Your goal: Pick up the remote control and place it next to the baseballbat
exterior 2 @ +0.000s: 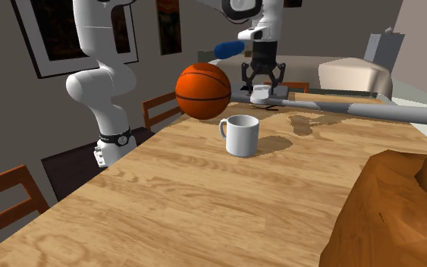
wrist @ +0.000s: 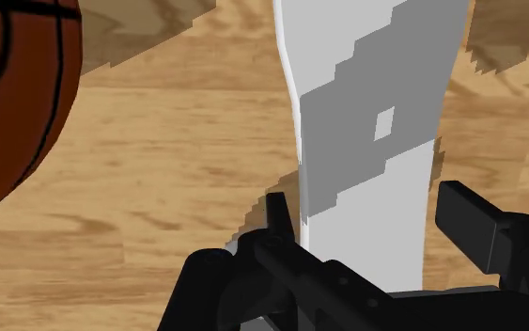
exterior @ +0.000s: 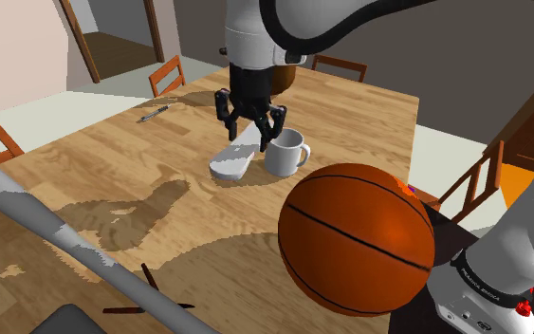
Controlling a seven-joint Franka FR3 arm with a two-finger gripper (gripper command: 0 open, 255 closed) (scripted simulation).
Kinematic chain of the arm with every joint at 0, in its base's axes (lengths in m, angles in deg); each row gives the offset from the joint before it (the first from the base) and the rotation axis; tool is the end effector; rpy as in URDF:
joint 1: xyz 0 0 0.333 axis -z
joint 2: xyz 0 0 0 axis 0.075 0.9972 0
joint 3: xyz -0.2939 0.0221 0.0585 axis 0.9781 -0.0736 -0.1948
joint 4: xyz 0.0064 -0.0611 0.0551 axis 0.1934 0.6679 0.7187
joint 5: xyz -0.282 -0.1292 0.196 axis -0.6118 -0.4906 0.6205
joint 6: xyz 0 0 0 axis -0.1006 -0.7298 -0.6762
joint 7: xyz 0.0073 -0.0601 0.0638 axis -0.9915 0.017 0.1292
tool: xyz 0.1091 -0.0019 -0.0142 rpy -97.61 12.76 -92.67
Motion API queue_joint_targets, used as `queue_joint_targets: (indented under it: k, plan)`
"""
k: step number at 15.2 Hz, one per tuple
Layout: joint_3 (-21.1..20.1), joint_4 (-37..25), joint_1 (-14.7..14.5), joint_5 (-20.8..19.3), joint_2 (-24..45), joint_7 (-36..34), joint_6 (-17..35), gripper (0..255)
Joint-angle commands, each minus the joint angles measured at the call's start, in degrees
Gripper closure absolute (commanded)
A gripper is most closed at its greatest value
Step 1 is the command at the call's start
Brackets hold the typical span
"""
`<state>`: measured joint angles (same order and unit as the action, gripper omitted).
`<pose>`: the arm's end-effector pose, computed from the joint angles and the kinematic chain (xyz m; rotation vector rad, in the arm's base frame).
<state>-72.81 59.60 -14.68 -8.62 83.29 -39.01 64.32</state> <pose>0.4548 0.3221 0.4697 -2.6733 1.6146 -0.0032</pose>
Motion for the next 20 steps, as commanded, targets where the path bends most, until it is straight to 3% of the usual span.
queue_joint_targets:
  k: [1, 20]
  plan:
    - [-1.18, -1.34, -1.55, -0.71, 1.21, -3.05, -0.26, 255]
    - [-0.69, 7.72, -2.13, -3.73, 6.31, -5.06, 13.3, 255]
